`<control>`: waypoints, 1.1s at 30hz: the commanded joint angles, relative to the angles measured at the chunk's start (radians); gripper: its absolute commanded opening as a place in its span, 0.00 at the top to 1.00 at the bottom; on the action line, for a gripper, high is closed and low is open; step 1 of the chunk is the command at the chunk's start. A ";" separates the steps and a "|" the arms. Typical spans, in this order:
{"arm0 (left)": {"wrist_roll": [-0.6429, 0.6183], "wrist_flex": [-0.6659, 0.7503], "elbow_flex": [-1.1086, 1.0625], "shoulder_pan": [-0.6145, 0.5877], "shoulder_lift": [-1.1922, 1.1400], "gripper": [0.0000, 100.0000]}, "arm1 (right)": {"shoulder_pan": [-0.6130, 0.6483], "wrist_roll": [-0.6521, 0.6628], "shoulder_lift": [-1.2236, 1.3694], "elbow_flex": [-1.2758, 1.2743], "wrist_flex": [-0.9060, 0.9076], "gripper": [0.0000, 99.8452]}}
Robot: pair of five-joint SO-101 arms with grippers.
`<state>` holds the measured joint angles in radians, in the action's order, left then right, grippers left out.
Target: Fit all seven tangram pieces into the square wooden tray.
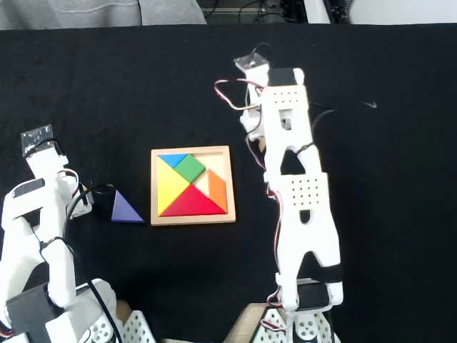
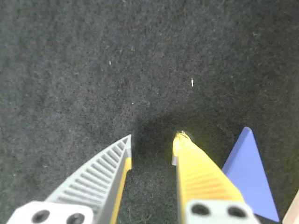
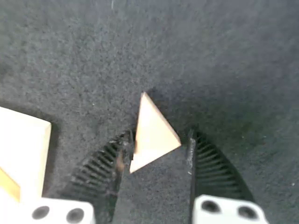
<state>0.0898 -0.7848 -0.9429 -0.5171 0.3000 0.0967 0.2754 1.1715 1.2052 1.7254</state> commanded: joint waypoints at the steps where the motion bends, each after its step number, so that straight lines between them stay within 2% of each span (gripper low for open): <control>1: -0.005 0.015 0.004 -0.013 0.028 0.85 | -0.005 -0.002 -0.012 0.036 0.011 0.81; 33: -0.005 0.015 0.005 -0.013 0.028 0.85 | -0.026 0.018 -0.053 0.110 0.041 0.81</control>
<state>0.0898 -0.7848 -0.9429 -0.5247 0.3000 0.0675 0.2877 1.1699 1.2543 1.7300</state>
